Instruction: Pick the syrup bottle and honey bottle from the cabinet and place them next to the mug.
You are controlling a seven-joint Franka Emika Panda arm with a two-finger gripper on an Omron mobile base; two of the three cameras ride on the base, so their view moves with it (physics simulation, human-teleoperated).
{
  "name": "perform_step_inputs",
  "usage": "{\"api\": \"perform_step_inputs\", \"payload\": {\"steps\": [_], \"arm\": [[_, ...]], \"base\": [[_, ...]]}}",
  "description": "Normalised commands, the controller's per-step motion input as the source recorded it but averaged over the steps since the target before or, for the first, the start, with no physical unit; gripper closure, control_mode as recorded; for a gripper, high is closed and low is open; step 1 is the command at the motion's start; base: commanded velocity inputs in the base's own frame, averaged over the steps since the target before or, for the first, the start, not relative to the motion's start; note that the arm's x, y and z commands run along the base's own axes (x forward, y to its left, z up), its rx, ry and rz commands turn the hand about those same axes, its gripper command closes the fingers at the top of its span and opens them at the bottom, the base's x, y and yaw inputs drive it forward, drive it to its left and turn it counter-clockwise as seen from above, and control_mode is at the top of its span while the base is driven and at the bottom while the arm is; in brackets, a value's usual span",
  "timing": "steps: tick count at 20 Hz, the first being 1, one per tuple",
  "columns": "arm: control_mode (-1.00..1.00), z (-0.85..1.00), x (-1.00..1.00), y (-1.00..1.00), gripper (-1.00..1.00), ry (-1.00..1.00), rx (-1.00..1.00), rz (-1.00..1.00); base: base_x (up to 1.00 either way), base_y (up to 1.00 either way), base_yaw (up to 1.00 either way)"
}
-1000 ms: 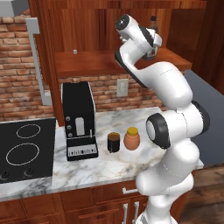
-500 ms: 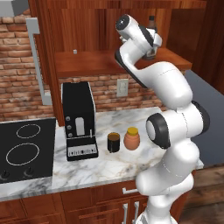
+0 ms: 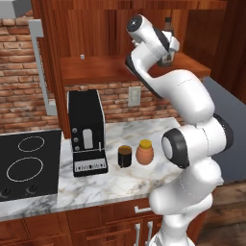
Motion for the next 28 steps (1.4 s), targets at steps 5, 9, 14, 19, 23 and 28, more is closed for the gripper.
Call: {"api": "perform_step_inputs", "payload": {"steps": [5, 9, 14, 19, 23, 28], "arm": [[-1.0, 0.0, -0.71, 0.01, 1.0, 0.0, 0.0, 0.05], [-1.0, 0.0, -0.74, 0.03, 1.0, 0.0, 0.0, 0.07], [-1.0, -0.03, -0.7, 0.05, 1.0, 0.0, 0.0, 0.07], [-1.0, 0.0, -0.74, 0.0, 1.0, 0.0, 0.0, 0.08], [-1.0, 0.0, -0.87, 0.0, 1.0, 0.0, 0.0, 0.12], [-1.0, 0.0, -0.93, 0.01, 1.0, 0.0, 0.0, 0.16]], "base": [[0.0, 0.0, 0.0], [0.0, 0.0, 0.0], [0.0, 0.0, 0.0], [0.0, 0.0, 0.0], [0.0, 0.0, 0.0], [0.0, 0.0, 0.0]]}}
